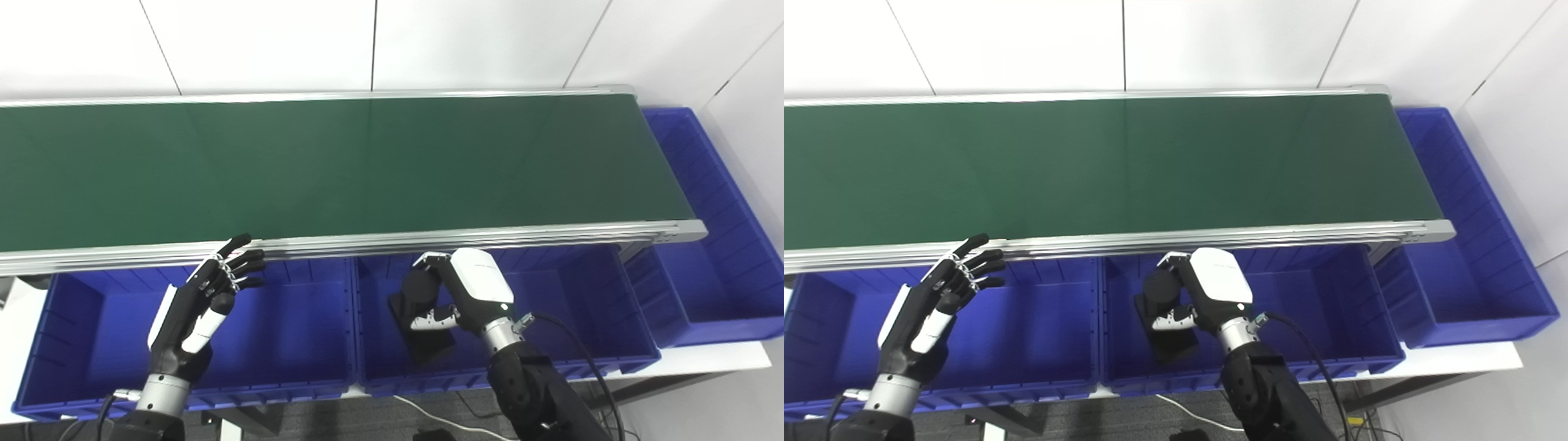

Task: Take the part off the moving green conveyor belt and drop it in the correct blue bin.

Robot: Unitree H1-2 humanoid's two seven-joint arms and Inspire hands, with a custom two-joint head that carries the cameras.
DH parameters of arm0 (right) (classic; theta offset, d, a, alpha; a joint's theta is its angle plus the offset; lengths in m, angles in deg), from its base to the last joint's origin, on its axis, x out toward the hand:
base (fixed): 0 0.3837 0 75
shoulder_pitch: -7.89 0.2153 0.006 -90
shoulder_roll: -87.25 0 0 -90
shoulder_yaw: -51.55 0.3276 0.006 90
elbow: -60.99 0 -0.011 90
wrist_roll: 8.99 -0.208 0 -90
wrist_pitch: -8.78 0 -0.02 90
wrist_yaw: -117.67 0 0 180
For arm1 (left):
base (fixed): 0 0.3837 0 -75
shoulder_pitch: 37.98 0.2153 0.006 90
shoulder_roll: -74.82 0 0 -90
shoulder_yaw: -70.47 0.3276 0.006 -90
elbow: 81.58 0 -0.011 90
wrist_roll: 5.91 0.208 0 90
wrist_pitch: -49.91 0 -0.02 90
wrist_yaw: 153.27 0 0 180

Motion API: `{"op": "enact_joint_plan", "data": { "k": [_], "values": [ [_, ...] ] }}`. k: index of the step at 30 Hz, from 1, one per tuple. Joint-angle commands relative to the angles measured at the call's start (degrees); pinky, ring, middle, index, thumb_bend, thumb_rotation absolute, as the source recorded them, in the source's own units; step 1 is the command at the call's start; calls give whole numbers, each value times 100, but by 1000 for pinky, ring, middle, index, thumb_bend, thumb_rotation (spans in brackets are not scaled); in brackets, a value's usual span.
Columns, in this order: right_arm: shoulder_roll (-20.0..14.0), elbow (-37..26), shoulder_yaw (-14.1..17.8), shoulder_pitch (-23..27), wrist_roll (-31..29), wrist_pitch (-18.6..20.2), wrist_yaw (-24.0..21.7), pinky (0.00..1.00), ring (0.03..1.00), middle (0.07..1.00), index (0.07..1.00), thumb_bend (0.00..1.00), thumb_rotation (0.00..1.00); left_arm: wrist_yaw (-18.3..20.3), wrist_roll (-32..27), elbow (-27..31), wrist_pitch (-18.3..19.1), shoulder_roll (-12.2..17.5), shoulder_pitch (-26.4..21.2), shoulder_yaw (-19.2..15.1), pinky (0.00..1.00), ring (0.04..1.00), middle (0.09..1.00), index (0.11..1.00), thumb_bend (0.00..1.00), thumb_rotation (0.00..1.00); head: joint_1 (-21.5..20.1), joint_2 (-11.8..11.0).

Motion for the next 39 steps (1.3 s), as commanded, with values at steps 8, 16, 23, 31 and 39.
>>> {"op": "enact_joint_plan", "data": {
  "k": [8, 16, 23, 31, 39],
  "values": [
    [-17, -198, 37, 86, 58, 60, -83, 565, 635, 695, 719, 903, 418, 55, 15, 56, -157, 37, -102, -9, 684, 753, 771, 841, 925, 718, 14, -33],
    [-50, -297, 47, 93, -6, 109, -351, 592, 653, 703, 726, 912, 436, 37, 60, 19, -168, 18, -129, 6, 683, 753, 772, 842, 926, 723, 71, -89],
    [94, -764, 215, -52, -637, 45, -639, 579, 654, 692, 733, 932, 424, 47, 110, -204, -345, -13, -193, 31, 682, 755, 773, 844, 916, 726, 302, -308],
    [425, -1491, 393, -271, -1548, 148, -953, 601, 679, 702, 722, 973, 466, 8, 235, -485, -550, -96, -278, 45, 672, 751, 768, 840, 918, 734, 544, -605],
    [796, -1605, 555, -352, -2420, -106, -870, 602, 689, 723, 733, 962, 453, -16, 296, -843, -804, -167, -386, 53, 671, 751, 767, 839, 922, 738, 757, -916]
  ]
}}
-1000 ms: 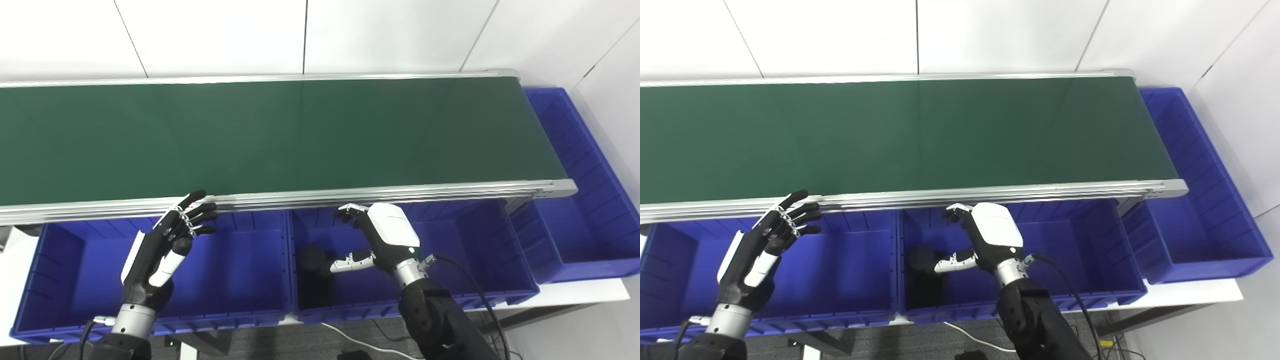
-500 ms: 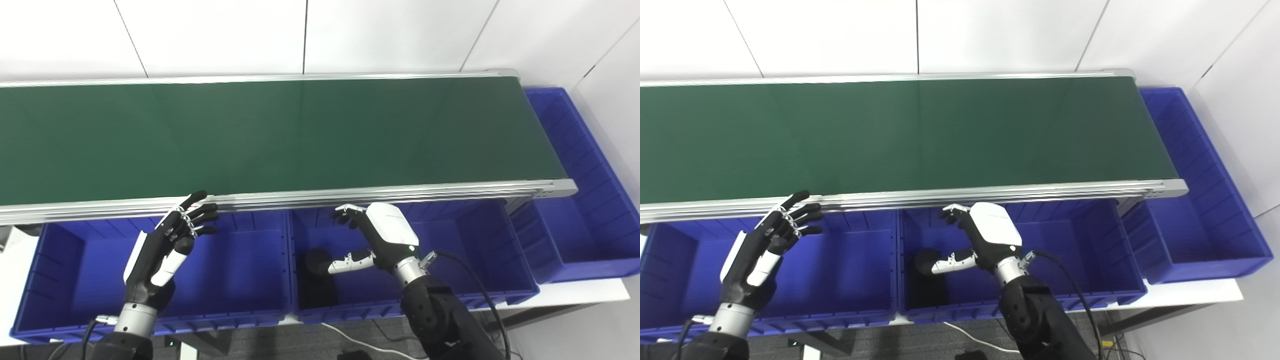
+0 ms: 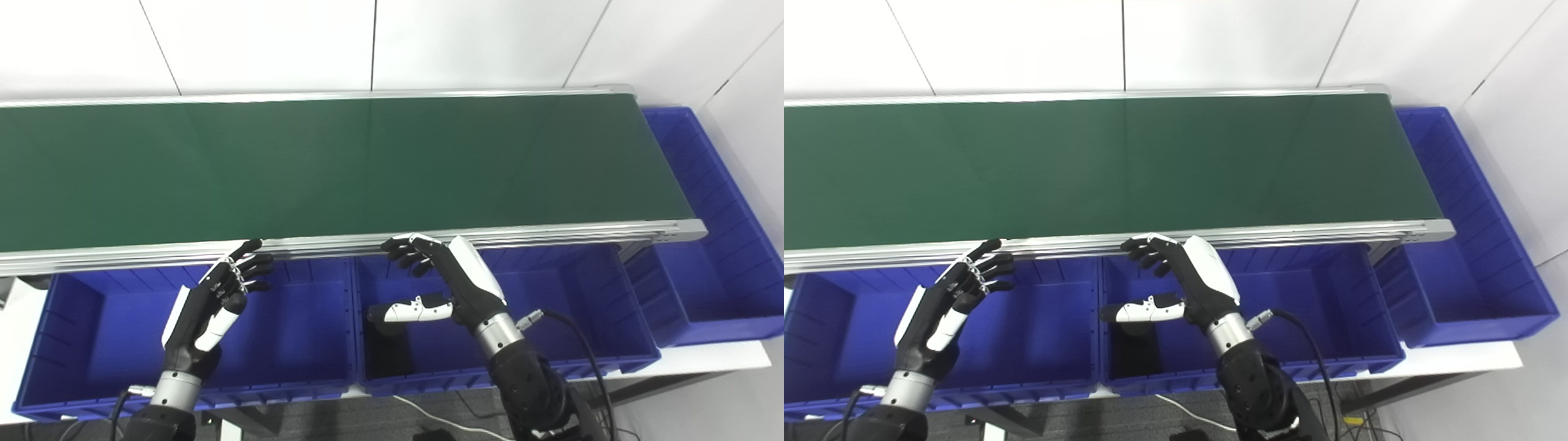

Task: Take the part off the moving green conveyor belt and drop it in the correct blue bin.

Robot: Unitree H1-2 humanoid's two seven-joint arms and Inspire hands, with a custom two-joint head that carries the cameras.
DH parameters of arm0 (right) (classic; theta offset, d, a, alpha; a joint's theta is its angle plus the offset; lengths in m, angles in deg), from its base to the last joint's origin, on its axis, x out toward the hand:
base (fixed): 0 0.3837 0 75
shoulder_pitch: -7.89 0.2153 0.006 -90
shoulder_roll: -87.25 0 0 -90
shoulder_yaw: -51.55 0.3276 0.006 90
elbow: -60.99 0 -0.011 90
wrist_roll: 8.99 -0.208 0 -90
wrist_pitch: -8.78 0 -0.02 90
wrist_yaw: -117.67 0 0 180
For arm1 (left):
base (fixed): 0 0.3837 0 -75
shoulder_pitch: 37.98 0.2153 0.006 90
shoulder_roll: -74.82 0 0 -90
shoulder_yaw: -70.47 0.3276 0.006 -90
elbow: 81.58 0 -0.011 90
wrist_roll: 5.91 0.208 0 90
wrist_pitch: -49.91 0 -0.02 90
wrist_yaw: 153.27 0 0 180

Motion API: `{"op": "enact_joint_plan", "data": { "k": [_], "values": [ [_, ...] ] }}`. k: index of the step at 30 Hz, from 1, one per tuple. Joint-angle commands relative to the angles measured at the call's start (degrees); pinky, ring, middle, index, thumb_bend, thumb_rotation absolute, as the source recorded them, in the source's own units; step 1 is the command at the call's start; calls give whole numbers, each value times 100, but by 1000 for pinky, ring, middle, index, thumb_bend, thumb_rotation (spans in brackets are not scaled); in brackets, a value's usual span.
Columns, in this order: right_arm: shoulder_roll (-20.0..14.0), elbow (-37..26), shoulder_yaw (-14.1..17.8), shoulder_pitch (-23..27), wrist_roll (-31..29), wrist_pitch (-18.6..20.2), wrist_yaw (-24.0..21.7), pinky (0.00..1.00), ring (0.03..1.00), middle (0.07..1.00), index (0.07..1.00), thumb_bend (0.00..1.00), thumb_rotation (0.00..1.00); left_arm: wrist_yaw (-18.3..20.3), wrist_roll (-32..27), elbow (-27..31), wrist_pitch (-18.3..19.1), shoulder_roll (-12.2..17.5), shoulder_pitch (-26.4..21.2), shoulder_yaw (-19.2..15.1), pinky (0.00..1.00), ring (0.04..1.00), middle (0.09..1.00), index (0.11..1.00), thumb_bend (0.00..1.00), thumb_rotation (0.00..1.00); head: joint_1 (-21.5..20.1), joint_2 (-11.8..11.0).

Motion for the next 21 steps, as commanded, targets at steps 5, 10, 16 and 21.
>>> {"op": "enact_joint_plan", "data": {
  "k": [5, 10, 16, 21],
  "values": [
    [357, 153, 126, -8, -848, -608, 243, 626, 710, 741, 758, 927, 437, -35, 132, -172, -459, -78, -180, 23, 669, 747, 766, 835, 928, 733, 108, -181],
    [450, 535, 162, -23, -1143, -939, 354, 664, 731, 759, 788, 923, 483, -36, 181, -307, -552, -126, -190, 11, 671, 744, 763, 833, 928, 726, 210, -333],
    [469, 1095, 216, -25, -1548, -1593, 435, 703, 756, 780, 811, 842, 452, -52, 244, -505, -758, -183, -195, 29, 676, 750, 762, 825, 897, 709, 361, -559],
    [408, 1347, 249, -23, -1593, -1858, 443, 743, 778, 793, 830, 778, 436, -59, 243, -573, -805, -227, -160, 33, 681, 755, 767, 829, 918, 707, 392, -637]
  ]
}}
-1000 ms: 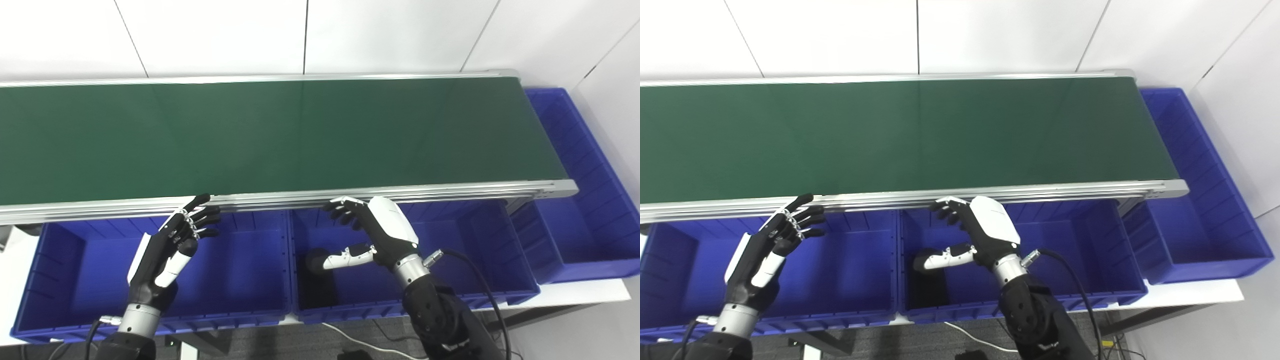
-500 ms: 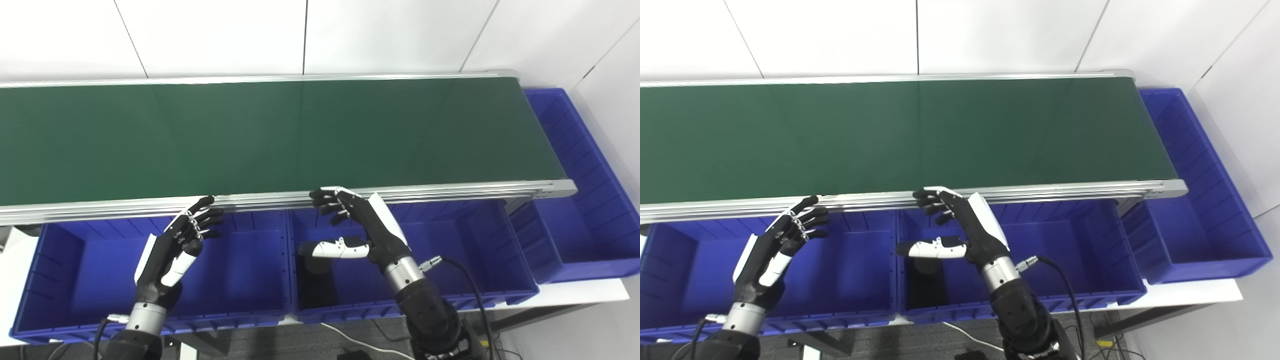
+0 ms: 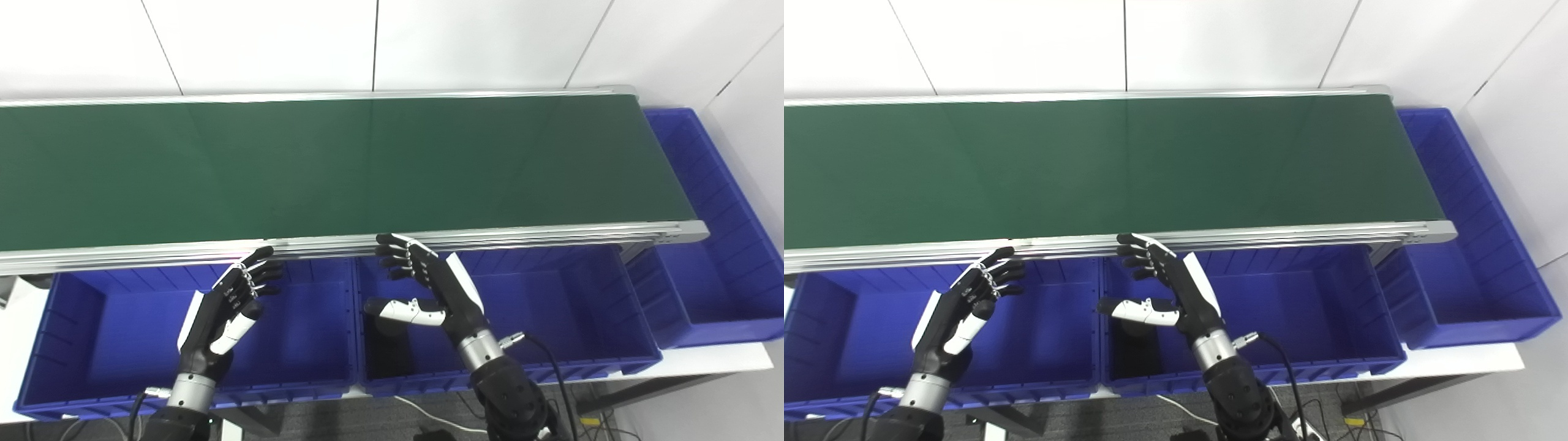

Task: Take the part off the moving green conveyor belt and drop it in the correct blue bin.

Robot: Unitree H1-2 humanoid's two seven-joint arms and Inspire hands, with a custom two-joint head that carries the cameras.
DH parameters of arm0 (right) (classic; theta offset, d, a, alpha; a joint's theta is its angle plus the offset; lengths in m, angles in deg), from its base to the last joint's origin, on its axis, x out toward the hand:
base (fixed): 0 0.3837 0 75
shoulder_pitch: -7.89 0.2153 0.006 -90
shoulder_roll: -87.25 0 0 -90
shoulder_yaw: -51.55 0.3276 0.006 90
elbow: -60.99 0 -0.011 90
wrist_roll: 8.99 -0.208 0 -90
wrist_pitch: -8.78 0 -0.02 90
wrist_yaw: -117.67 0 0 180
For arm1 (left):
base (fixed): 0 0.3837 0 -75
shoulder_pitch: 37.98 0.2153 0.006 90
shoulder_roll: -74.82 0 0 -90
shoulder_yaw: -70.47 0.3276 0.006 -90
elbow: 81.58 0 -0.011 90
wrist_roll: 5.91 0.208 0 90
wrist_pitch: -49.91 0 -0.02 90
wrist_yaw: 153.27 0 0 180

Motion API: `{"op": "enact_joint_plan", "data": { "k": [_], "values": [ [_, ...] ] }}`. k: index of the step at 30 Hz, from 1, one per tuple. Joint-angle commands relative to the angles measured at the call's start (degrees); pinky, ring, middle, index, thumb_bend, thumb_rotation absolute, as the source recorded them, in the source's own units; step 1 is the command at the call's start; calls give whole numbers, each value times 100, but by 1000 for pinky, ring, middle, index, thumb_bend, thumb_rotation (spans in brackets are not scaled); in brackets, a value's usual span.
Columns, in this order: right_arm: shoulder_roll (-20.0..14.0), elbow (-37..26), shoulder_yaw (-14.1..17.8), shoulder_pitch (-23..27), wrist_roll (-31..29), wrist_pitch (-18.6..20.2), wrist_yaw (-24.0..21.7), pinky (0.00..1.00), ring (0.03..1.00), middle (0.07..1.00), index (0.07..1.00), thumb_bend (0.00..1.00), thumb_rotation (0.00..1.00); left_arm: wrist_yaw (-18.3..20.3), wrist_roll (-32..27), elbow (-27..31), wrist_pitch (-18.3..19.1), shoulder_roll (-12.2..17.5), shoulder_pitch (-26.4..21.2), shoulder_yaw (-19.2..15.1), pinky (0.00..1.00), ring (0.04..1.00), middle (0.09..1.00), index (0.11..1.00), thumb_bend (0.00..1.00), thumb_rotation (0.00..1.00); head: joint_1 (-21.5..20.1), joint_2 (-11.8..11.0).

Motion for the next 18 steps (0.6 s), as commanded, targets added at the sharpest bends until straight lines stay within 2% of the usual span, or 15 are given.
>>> {"op": "enact_joint_plan", "data": {
  "k": [1, 6, 11, 18],
  "values": [
    [-16, -61, 21, 29, -50, -470, 71, 745, 779, 794, 831, 771, 432, -26, 23, 83, -199, -42, -53, 20, 682, 755, 768, 829, 919, 707, 9, -48],
    [-113, 65, 11, 16, 11, -615, 59, 745, 789, 802, 837, 731, 438, -58, 81, 78, -216, -68, -19, 41, 684, 760, 776, 833, 921, 714, 27, -120],
    [-216, 92, 53, -45, -36, -763, 55, 732, 797, 812, 844, 696, 505, -72, 107, 17, -317, -111, -2, 51, 689, 761, 778, 835, 905, 711, 57, -193],
    [-274, 116, 71, -127, -114, -980, 31, 741, 802, 820, 841, 707, 555, -73, 159, -36, -349, -126, 8, 70, 693, 760, 782, 840, 891, 716, 90, -260]
  ]
}}
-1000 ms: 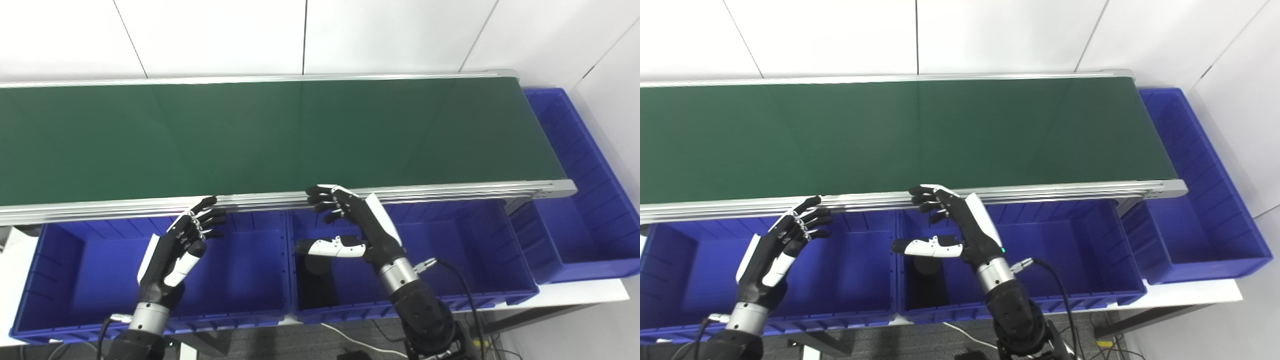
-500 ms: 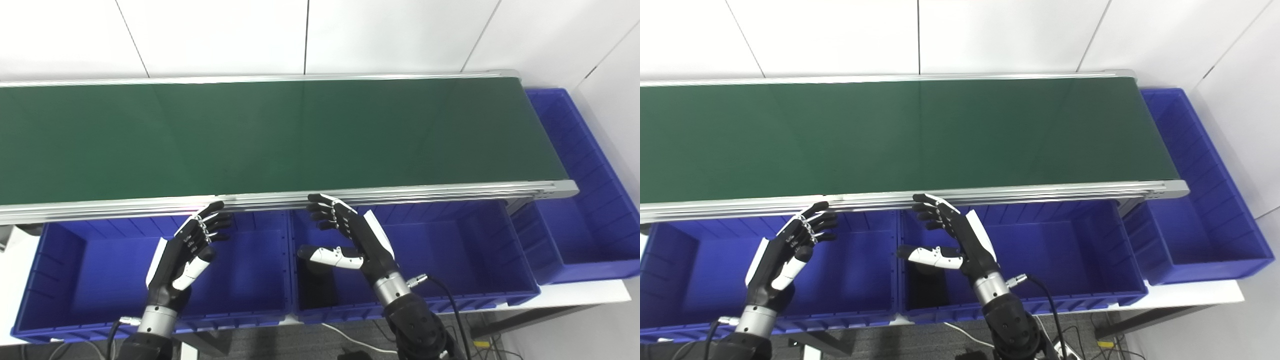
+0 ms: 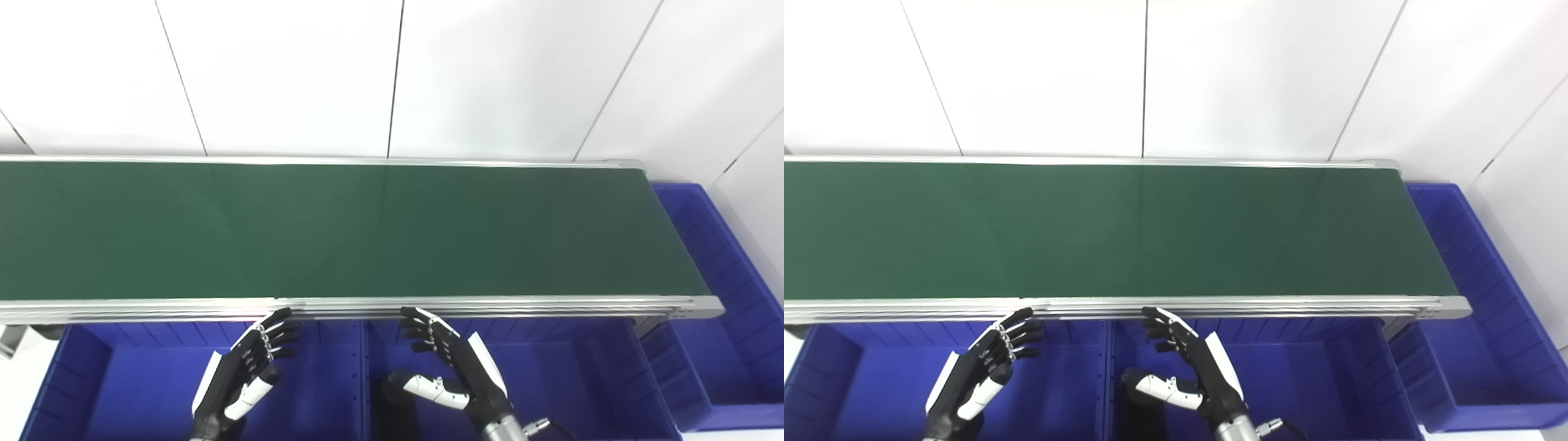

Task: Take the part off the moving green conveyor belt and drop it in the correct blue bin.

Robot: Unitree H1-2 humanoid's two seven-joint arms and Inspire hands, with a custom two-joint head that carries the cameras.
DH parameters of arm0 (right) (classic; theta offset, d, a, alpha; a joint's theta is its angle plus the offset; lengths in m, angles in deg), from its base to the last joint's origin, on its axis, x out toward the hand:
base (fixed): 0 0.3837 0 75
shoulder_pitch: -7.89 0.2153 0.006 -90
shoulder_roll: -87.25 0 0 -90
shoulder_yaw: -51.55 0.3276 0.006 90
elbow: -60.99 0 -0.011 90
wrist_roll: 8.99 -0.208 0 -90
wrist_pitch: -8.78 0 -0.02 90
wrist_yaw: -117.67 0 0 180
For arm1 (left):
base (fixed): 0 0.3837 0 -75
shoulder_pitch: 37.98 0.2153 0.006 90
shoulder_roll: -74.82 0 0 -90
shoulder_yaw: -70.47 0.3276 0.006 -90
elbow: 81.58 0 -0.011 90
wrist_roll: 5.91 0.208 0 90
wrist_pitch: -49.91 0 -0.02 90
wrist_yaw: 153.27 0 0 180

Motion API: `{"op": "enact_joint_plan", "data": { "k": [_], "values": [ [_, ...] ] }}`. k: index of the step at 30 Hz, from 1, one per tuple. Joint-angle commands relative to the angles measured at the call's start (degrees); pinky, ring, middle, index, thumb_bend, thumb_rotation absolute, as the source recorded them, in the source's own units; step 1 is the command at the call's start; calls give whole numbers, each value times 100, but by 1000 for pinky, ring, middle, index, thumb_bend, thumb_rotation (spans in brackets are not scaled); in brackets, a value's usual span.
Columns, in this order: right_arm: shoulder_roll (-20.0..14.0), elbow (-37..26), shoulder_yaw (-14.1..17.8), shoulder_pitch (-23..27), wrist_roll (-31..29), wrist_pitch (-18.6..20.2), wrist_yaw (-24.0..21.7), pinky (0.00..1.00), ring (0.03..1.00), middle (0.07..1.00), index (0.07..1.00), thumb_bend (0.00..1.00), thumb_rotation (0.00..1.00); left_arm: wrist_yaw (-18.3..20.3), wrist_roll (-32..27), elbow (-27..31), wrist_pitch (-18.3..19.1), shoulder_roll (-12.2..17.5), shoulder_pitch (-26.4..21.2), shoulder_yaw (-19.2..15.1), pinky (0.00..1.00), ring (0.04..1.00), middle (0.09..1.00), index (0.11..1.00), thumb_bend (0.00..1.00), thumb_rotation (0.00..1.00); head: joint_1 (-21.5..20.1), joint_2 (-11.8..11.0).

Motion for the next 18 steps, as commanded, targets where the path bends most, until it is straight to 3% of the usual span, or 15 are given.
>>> {"op": "enact_joint_plan", "data": {
  "k": [1, 9, 18],
  "values": [
    [18, -82, 20, 13, -91, -413, 31, 742, 803, 820, 839, 716, 563, -14, 36, 49, -259, 2, -26, 29, 692, 759, 782, 840, 895, 721, 3, -8],
    [56, -135, 77, -59, -134, -510, 95, 730, 793, 811, 842, 700, 652, -33, 51, 108, -204, -9, 6, 44, 694, 761, 786, 835, 893, 717, 11, 2],
    [126, -111, 131, -98, -121, -672, 215, 723, 773, 793, 826, 622, 629, -24, 73, 187, -171, 26, 29, 65, 691, 765, 788, 839, 903, 732, -38, 117]
  ]
}}
